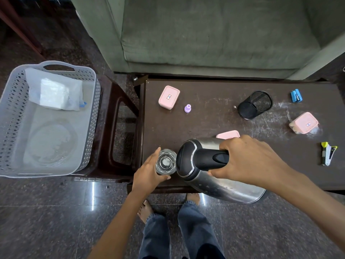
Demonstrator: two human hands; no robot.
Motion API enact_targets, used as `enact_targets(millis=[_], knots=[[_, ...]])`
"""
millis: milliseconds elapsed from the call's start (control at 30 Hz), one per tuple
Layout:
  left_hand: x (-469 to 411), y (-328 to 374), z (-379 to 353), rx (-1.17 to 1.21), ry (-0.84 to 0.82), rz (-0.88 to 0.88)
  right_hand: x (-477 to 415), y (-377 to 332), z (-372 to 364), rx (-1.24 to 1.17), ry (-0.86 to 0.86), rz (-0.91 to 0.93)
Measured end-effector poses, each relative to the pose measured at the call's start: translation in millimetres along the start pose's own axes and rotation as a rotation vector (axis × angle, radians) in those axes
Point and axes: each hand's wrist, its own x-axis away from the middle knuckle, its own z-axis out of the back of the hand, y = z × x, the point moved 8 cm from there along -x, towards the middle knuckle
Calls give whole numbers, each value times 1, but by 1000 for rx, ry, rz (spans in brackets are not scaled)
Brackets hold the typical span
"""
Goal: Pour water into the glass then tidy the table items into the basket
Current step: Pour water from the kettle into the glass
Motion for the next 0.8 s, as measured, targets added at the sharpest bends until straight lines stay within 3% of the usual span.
enact_targets(millis=[800], knots=[[0, 0, 0, -6, -13, 3, 2, -2, -2, -2, -4, -4]])
